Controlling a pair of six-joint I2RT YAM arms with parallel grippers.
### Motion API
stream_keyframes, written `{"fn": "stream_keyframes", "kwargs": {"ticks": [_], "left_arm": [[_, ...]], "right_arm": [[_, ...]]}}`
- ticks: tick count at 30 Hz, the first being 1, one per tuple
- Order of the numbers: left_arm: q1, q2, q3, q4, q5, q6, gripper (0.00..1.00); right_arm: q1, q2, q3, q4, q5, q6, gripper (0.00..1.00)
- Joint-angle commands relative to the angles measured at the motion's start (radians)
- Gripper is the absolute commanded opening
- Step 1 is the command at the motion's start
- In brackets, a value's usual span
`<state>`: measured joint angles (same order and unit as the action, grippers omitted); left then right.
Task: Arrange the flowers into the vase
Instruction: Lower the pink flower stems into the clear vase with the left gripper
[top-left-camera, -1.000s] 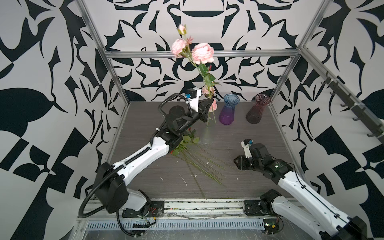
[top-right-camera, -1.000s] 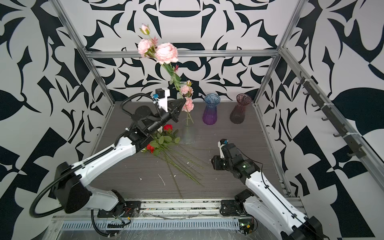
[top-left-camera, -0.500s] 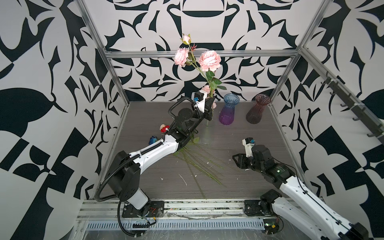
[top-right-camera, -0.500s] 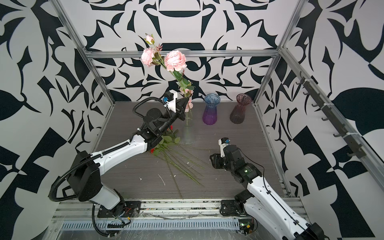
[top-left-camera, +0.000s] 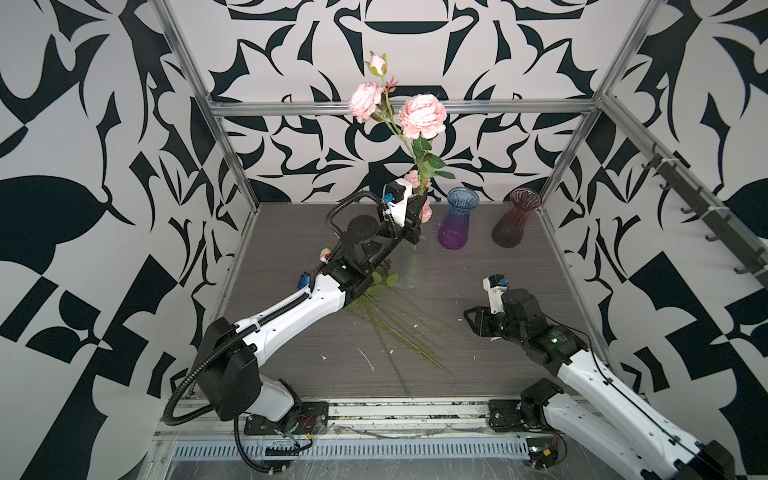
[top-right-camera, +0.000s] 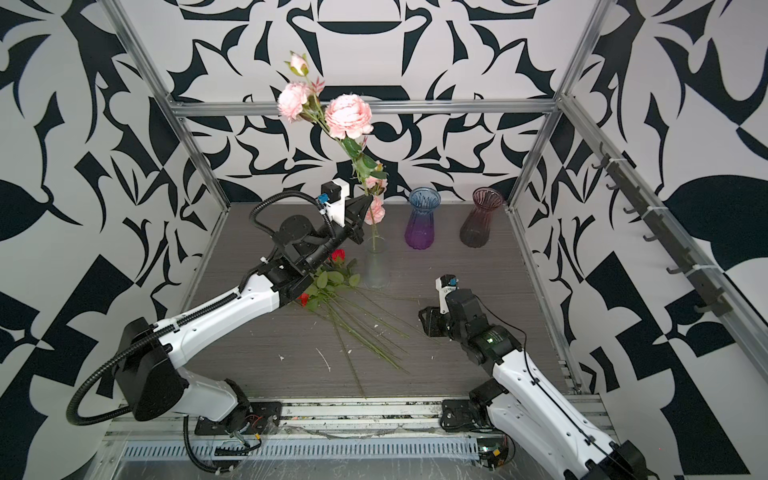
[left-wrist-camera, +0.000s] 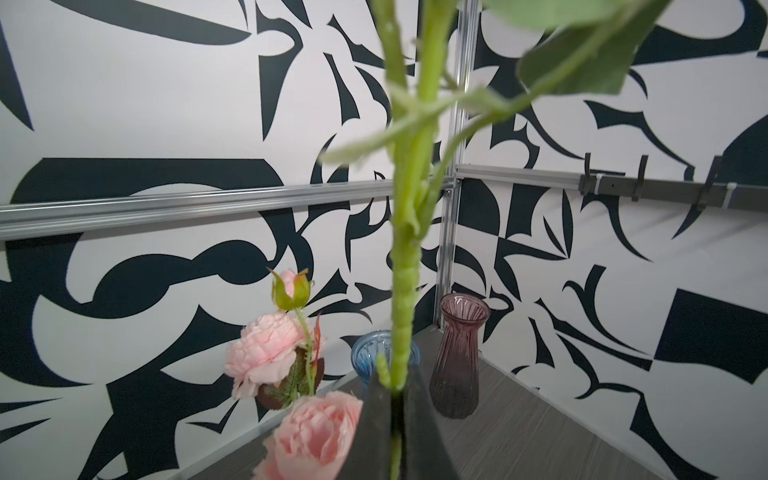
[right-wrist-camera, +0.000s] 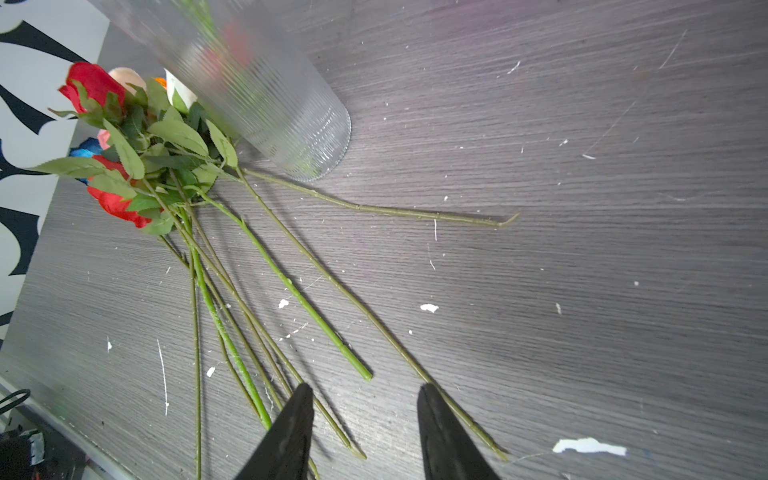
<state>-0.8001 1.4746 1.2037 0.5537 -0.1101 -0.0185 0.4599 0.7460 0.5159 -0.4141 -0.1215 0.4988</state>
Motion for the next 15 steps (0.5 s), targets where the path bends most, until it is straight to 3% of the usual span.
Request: {"fn": "stream_keyframes", "kwargs": {"ticks": [1, 9, 15], "left_arm": [[-0.039, 0.034, 0.022, -0.055, -0.018, 0.103, 0.0], [-0.088, 0.108, 0.089, -0.152, -0.093, 0.234, 0.0], [-0.09, 0.131, 0.134, -0.259, -0.135, 0.217, 0.0]], "right_arm": [[0.002, -0.02, 0.002, 0.007, 0.013, 0.007, 0.45], [0.003, -0.022, 0.002, 0.005, 0.013, 0.006, 0.45], [0.003, -0.014, 0.002, 0.011, 0.007, 0.006, 0.45]]}}
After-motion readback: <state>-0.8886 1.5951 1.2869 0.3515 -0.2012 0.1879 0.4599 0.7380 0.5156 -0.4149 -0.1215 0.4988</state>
